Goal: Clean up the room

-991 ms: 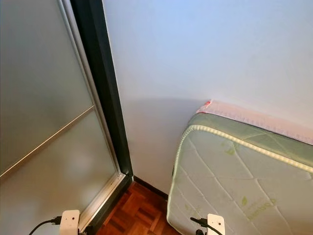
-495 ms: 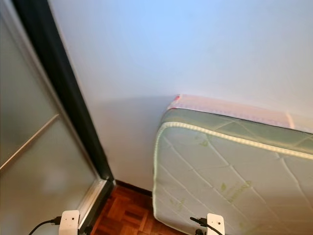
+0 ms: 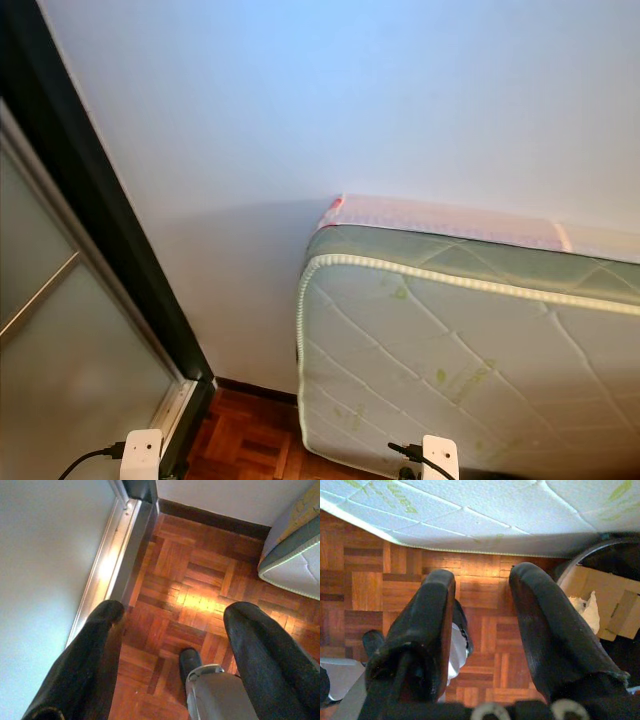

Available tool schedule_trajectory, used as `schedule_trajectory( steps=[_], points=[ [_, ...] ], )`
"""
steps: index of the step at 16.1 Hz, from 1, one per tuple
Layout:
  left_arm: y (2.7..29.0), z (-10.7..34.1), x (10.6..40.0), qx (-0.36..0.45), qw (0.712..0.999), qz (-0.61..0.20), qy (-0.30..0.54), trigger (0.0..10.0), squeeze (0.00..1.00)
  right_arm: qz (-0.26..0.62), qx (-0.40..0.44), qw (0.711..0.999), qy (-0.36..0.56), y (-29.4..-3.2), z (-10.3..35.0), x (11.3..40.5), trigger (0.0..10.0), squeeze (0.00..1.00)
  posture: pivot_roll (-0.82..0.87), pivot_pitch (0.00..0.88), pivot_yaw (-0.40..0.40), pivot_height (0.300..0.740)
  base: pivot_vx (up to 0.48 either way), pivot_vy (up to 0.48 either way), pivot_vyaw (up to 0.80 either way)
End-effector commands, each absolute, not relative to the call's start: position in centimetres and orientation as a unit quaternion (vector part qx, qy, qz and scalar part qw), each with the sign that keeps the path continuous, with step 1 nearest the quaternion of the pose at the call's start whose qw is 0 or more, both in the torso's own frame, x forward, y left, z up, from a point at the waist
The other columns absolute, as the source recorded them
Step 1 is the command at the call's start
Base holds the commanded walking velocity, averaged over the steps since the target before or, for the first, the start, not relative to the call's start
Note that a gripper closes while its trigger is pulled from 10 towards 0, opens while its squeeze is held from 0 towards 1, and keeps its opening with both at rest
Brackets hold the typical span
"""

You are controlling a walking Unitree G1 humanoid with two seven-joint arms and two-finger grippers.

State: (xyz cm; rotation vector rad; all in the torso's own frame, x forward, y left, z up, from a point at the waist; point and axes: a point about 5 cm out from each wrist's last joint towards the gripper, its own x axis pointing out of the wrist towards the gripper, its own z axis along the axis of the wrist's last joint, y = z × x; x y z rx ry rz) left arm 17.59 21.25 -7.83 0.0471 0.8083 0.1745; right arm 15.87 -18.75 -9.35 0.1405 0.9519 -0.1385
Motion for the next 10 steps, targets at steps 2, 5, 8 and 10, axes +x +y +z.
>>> schedule_trajectory(
  steps=[2, 5, 8, 10],
  points=[
    [17.31, -8.82, 17.24, -0.054, 0.898, 0.083, 0.428, 10.0, 0.00, -0.034, 0.087, 0.874, 0.477, -22.00, -8.03, 17.91, 10.0, 0.00, 0.10, 0.000, -0.142, 0.740, 0.000, 0.000, -0.74],
    [17.30, -8.80, 17.28, -0.054, 0.899, 0.083, 0.427, 10.0, 0.00, -0.033, 0.086, 0.873, 0.479, -22.08, -8.01, 17.93, 10.0, 0.00, 0.10, 0.000, -0.143, 0.740, 0.000, 0.000, -0.74],
    [17.30, -8.77, 17.34, -0.054, 0.900, 0.082, 0.425, 10.0, 0.00, -0.034, 0.085, 0.873, 0.479, -22.14, -7.97, 17.99, 10.0, 0.00, 0.10, 0.000, -0.142, 0.740, 0.000, 0.000, -0.74],
    [17.30, -8.73, 17.42, -0.048, 0.901, 0.074, 0.425, 10.0, 0.00, -0.033, 0.084, 0.872, 0.481, -22.10, -7.98, 17.98, 10.0, 0.00, 0.10, 0.000, -0.140, 0.740, 0.000, 0.000, -0.74]
  ],
)
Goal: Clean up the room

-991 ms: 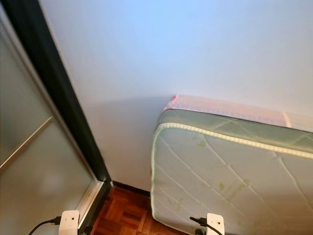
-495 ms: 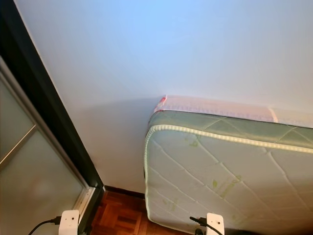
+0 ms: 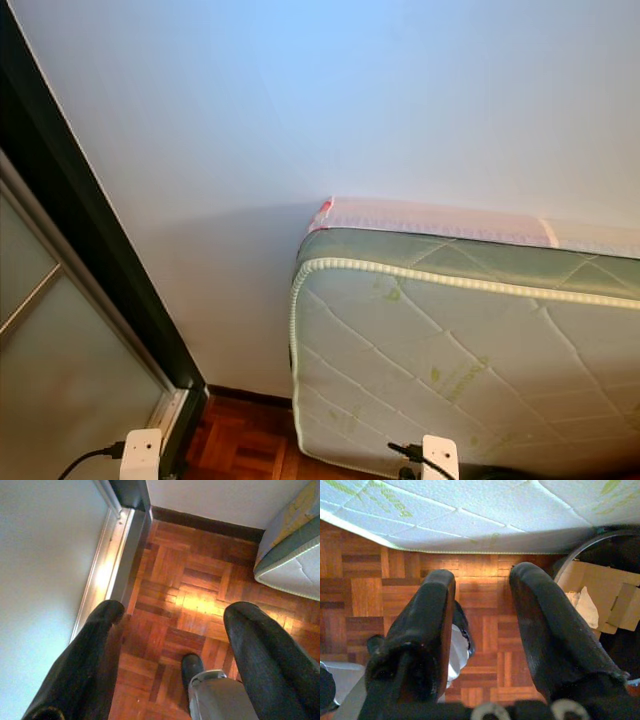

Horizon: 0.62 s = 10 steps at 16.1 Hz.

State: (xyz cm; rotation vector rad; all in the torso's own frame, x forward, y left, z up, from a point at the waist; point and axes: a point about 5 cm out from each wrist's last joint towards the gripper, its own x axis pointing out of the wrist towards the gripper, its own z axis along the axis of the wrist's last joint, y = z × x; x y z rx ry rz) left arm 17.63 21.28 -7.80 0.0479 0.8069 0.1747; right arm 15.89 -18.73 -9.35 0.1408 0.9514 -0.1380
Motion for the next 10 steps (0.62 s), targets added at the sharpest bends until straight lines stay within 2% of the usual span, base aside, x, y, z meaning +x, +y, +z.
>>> schedule_trajectory(
  steps=[1, 2, 3, 10],
  points=[
    [17.30, -8.73, 17.42, -0.048, 0.901, 0.074, 0.425, 10.0, 0.00, -0.033, 0.084, 0.872, 0.481, -22.10, -7.98, 17.98, 10.0, 0.00, 0.10, 0.000, -0.140, 0.740, 0.000, 0.000, -0.74],
    [17.29, -8.72, 17.43, -0.046, 0.901, 0.070, 0.425, 10.0, 0.00, -0.032, 0.084, 0.872, 0.481, -22.08, -7.99, 17.98, 10.0, 0.00, 0.10, 0.000, -0.140, 0.740, 0.000, 0.000, -0.74],
    [17.26, -8.70, 17.48, -0.047, 0.902, 0.065, 0.425, 10.0, 0.00, -0.032, 0.083, 0.872, 0.482, -22.06, -8.00, 17.99, 10.0, 0.00, 0.10, 0.000, -0.141, 0.740, 0.000, -0.472, -0.74],
    [17.25, -8.74, 17.44, -0.052, 0.900, 0.070, 0.427, 10.0, 0.00, -0.031, 0.084, 0.871, 0.483, -22.01, -8.00, 18.01, 10.0, 0.00, 0.10, 0.000, -0.140, 0.740, 0.000, 0.000, -0.74]
  ],
)
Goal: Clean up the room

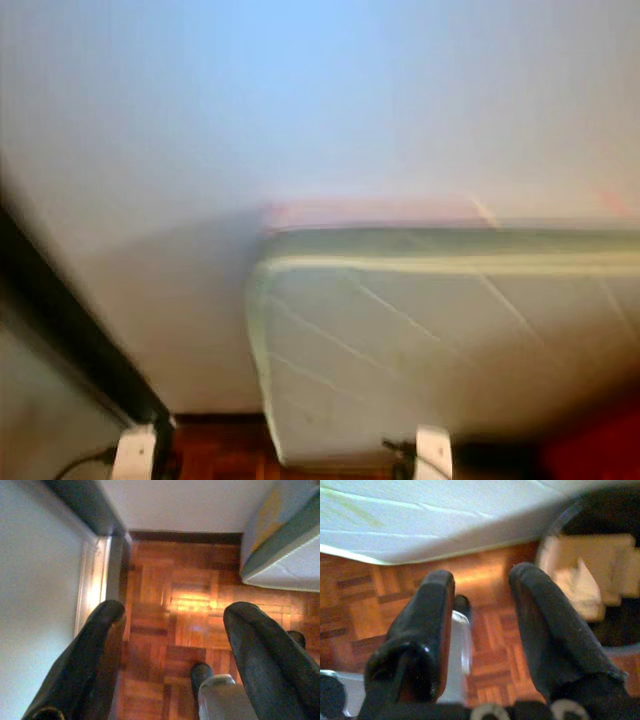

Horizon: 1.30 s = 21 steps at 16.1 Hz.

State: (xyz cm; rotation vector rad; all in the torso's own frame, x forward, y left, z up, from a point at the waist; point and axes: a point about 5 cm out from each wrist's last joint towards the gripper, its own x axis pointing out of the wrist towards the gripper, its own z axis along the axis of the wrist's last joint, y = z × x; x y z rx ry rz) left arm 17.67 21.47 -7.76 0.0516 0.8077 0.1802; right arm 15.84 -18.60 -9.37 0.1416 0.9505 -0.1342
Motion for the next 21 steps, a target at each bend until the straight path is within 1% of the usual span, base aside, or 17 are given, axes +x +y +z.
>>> schedule_trajectory(
  steps=[1, 14, 16, 17, 21],
  points=[
    [17.25, -8.73, 17.44, -0.052, 0.900, 0.069, 0.426, 10.0, 0.00, -0.032, 0.085, 0.870, 0.484, -22.00, -8.01, 18.00, 10.0, 0.00, 0.10, 0.000, -0.142, 0.740, 0.000, 0.000, -0.73],
    [17.29, -8.73, 17.45, -0.054, 0.900, 0.071, 0.426, 10.0, 0.00, -0.045, 0.088, 0.870, 0.483, -22.04, -8.04, 17.97, 10.0, 0.00, 0.10, 0.000, -0.140, 0.740, 0.000, 0.000, -0.73],
    [17.33, -8.74, 17.42, -0.052, 0.900, 0.070, 0.427, 10.0, 0.00, -0.060, 0.093, 0.870, 0.480, -22.09, -8.08, 17.91, 10.0, 0.00, 0.10, 0.000, -0.140, 0.740, 0.000, 0.000, 0.00],
    [17.32, -8.75, 17.39, -0.052, 0.900, 0.071, 0.427, 10.0, 0.00, -0.070, 0.110, 0.871, 0.474, -22.02, -8.10, 17.87, 10.0, 0.00, 0.10, 0.000, -0.140, 0.740, 0.000, 0.000, 0.00],
    [17.30, -8.80, 17.26, -0.046, 0.900, 0.070, 0.428, 10.0, 0.00, -0.078, 0.104, 0.865, 0.485, -22.17, -8.26, 17.54, 10.0, 0.00, 0.10, 0.000, -0.141, 0.740, 0.000, 0.000, 0.00]
  ],
)
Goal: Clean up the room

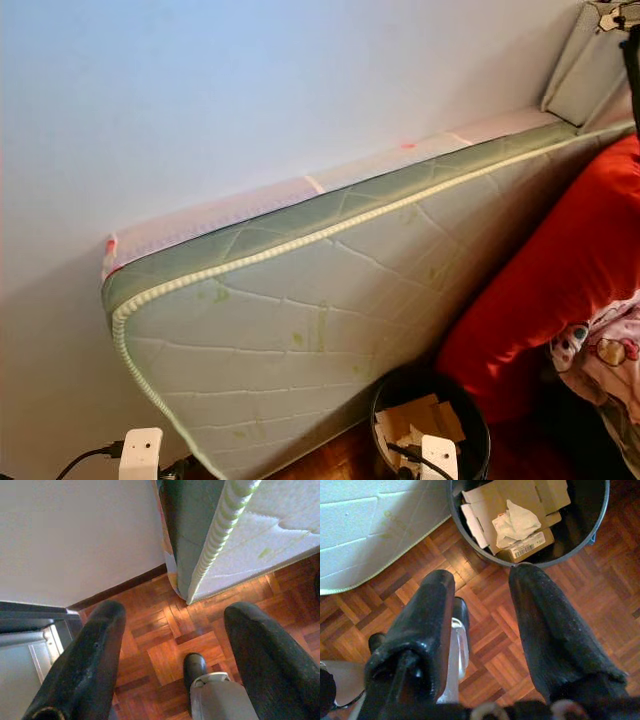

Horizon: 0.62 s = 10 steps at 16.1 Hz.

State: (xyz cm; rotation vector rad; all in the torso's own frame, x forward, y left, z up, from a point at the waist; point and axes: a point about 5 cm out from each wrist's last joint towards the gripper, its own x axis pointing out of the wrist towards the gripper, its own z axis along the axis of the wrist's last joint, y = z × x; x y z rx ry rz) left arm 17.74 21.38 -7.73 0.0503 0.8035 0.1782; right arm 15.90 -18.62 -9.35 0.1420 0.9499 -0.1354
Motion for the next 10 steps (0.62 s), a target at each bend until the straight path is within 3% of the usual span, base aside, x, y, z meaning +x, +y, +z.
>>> schedule_trajectory(
  steps=[1, 4, 7, 10],
  points=[
    [17.29, -8.81, 17.24, -0.045, 0.900, 0.069, 0.428, 10.0, 0.00, -0.081, 0.106, 0.865, 0.484, -22.17, -8.27, 17.52, 10.0, 0.00, 0.10, 0.000, -0.141, 0.740, 0.000, 0.000, 0.00],
    [17.24, -8.81, 17.23, -0.041, 0.901, 0.064, 0.427, 10.0, 0.00, -0.084, 0.106, 0.866, 0.482, -22.23, -8.28, 17.47, 10.0, 0.00, 0.10, 0.000, -0.142, 0.740, 0.000, 0.000, 0.00],
    [17.27, -8.80, 17.23, -0.038, 0.901, 0.062, 0.427, 10.0, 0.00, -0.079, 0.095, 0.863, 0.490, -22.27, -8.32, 17.38, 10.0, 0.00, 0.10, 0.000, -0.140, 0.740, 0.000, 0.000, -0.55],
    [17.23, -8.81, 17.23, -0.038, 0.901, 0.061, 0.427, 10.0, 0.00, -0.075, 0.091, 0.865, 0.489, -22.31, -8.28, 17.44, 10.0, 0.00, 0.10, 0.000, -0.141, 0.740, 0.000, -0.245, -0.67]
  ],
)
